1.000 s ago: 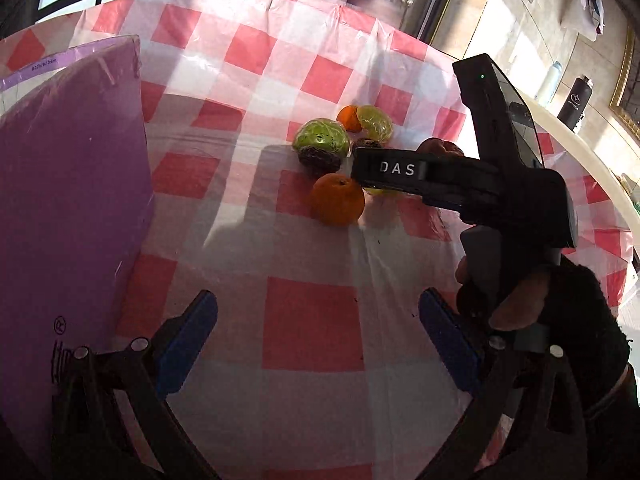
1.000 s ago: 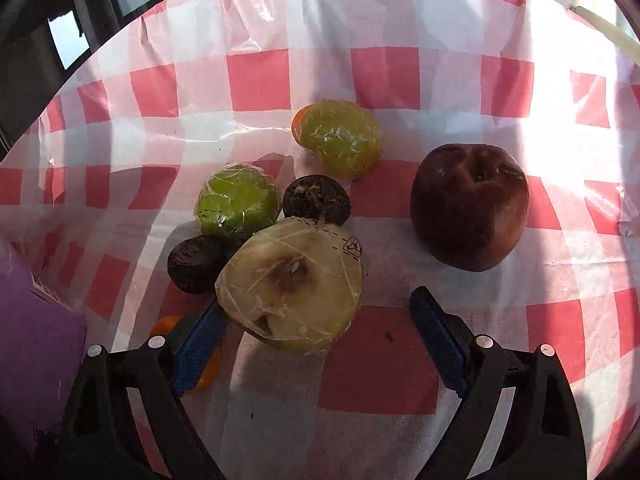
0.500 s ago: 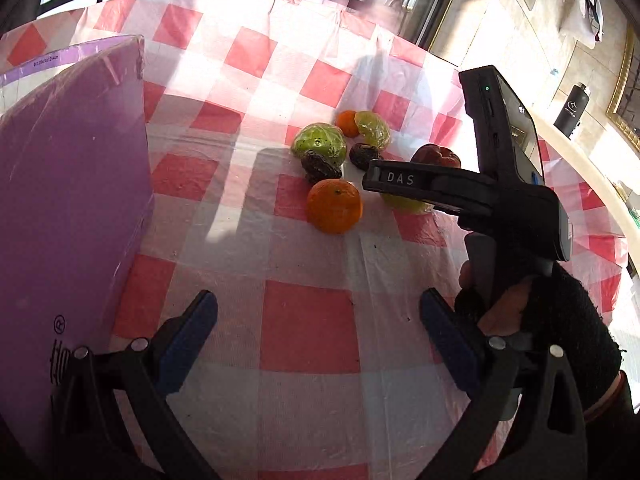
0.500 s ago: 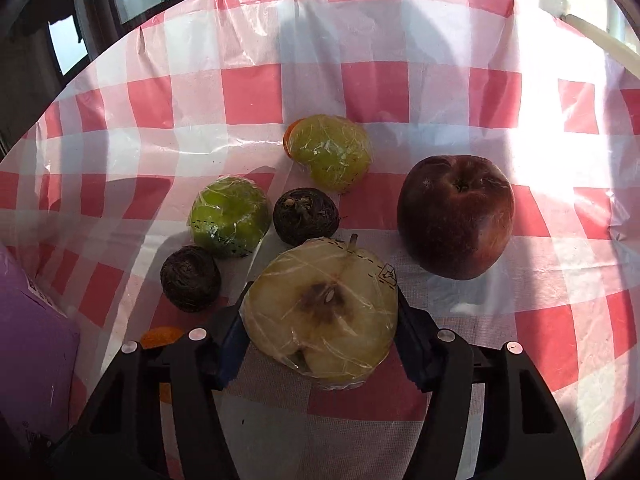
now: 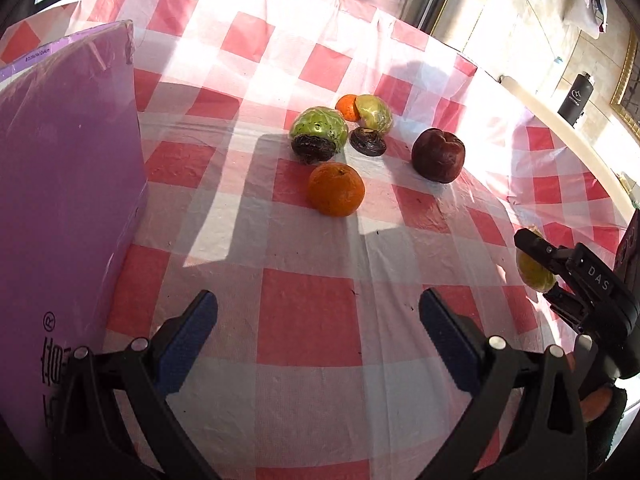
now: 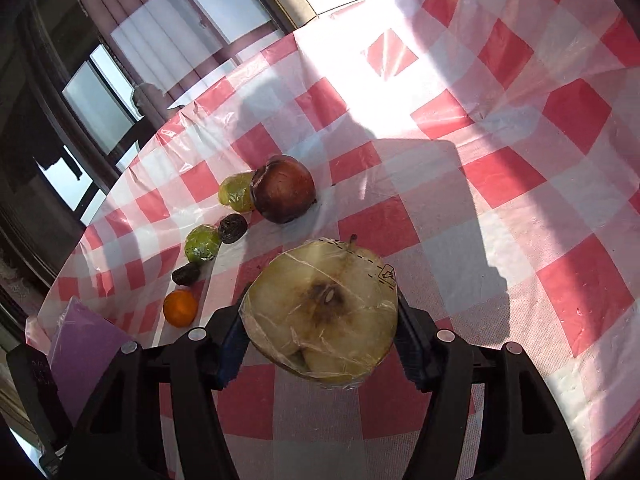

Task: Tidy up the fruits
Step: 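Grasp the small orange with the left tool, then carry the orange and halved pear over the white box with both tools, then open the left tool to drop the orange while the right tool drops the pear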

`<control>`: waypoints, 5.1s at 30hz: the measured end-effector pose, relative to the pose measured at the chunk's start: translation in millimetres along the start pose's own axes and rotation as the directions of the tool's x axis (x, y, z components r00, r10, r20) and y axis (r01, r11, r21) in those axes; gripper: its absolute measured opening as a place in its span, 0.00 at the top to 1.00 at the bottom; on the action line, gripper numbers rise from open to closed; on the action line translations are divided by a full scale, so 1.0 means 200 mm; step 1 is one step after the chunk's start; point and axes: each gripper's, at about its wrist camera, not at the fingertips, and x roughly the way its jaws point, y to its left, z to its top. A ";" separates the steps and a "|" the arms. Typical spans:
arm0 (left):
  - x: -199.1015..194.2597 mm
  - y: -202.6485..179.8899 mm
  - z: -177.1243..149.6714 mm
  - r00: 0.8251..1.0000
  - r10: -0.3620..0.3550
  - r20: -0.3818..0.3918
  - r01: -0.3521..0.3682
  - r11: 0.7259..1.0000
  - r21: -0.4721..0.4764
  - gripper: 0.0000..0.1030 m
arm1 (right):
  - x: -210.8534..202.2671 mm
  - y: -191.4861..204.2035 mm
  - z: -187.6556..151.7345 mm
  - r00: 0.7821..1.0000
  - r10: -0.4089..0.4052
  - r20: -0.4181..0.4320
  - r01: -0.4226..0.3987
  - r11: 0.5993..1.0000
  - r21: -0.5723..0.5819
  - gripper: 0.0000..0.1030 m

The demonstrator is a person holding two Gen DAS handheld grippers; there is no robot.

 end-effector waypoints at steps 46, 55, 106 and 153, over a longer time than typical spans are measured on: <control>0.03 -0.05 0.10 0.994 -0.042 0.098 0.040 0.999 0.028 0.61 | 0.04 0.09 -0.01 1.000 0.007 -0.005 -0.008 0.996 -0.086 0.40; -0.04 -0.04 0.08 0.987 0.008 0.159 -0.008 1.000 0.000 0.61 | 0.01 0.08 -0.01 1.000 0.002 0.018 -0.001 0.997 -0.074 0.39; -1.06 0.91 -0.18 0.906 0.422 0.019 -0.421 0.906 -0.046 0.60 | -0.18 1.84 -0.79 0.956 0.126 -0.264 -0.277 0.683 -0.676 0.39; -1.22 0.42 -0.10 0.874 0.388 0.291 -0.430 0.898 0.092 0.02 | -0.45 1.28 -0.49 0.957 0.281 0.073 -0.196 0.810 -0.552 0.14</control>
